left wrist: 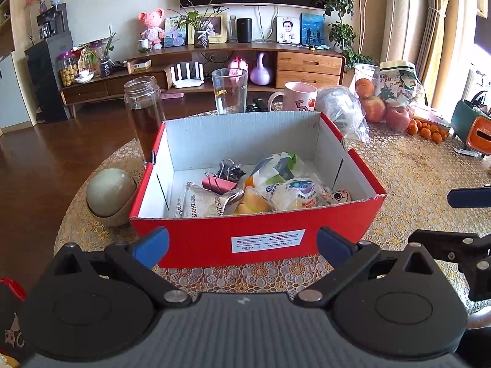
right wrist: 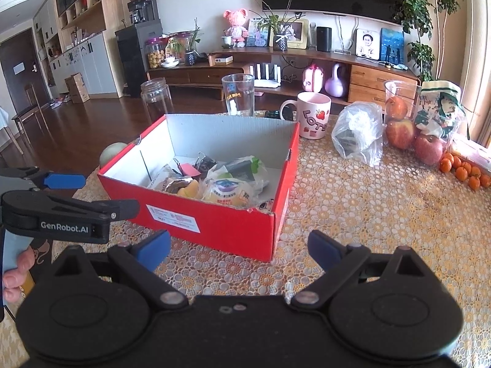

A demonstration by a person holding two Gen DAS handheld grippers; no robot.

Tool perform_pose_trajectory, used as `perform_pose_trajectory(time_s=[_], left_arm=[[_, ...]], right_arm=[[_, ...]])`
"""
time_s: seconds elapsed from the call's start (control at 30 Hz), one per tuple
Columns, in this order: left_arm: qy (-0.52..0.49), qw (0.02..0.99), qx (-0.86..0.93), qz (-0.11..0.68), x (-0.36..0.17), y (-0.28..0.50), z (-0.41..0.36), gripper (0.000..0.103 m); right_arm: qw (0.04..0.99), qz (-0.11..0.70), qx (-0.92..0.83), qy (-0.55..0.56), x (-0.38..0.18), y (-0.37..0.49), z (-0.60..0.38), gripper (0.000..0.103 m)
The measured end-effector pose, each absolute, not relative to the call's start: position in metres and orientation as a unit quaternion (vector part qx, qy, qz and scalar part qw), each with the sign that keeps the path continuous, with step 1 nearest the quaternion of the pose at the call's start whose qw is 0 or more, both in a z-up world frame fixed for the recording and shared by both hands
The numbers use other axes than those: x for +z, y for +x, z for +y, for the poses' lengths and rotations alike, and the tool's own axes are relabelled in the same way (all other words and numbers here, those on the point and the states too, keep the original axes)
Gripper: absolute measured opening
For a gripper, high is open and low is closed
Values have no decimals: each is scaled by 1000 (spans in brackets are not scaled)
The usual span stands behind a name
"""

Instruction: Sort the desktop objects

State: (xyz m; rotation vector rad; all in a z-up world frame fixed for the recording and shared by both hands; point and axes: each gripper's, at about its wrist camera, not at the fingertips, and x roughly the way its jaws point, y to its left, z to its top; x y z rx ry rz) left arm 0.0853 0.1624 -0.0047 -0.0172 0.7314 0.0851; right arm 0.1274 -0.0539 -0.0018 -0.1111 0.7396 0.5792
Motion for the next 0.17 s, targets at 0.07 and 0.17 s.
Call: perform_pose_trajectory(time_s=[0.07,0.17], left_arm=[[-9,932,41,359,-5,85,161,103],[-16,931,37,362,-7,85,160,103]], right_arm=[[890,357,277,-53,-3,127,-56,96],[891,358,274,-50,-4,128,-60,96]])
